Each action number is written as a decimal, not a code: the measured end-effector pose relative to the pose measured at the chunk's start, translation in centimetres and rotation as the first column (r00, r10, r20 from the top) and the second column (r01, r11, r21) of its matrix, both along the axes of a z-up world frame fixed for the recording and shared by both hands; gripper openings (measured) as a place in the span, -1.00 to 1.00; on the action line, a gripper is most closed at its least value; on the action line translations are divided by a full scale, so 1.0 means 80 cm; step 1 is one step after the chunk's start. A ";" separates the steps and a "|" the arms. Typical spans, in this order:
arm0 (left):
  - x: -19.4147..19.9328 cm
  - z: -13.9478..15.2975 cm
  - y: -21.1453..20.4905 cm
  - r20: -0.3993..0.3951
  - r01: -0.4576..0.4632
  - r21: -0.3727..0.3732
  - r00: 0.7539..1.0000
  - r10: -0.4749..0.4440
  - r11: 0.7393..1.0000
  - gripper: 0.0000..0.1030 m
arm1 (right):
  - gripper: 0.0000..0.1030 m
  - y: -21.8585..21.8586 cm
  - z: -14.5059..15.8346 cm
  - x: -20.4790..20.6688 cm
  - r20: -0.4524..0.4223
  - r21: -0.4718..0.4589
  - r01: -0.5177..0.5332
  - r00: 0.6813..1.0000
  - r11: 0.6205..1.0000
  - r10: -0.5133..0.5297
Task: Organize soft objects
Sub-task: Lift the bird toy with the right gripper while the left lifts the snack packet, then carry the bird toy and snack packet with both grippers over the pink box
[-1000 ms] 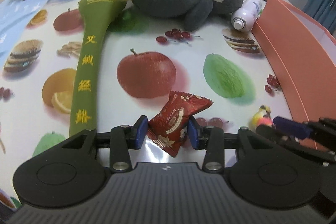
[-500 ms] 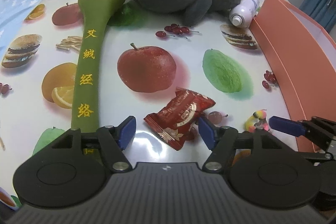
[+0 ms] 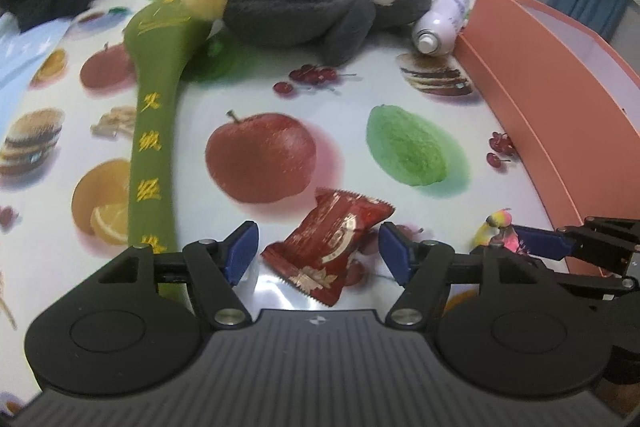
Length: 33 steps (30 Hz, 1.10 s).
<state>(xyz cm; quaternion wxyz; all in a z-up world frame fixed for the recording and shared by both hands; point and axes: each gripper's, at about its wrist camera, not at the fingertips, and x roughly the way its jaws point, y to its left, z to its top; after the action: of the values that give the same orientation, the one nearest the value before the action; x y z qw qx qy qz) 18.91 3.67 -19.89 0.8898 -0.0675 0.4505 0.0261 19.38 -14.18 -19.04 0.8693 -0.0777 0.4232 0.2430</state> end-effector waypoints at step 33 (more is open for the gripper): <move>-0.030 0.069 -0.018 0.060 -0.022 -0.048 0.998 0.025 0.999 -0.25 | -0.37 -0.023 0.080 -0.034 0.064 0.093 0.075 0.995 0.993 -0.082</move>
<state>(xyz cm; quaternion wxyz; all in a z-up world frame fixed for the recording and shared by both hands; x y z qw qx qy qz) 16.50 2.22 -14.40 0.9008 -0.0945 0.4232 0.0239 16.67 -16.03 -12.65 0.8947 -0.0297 0.3847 0.2248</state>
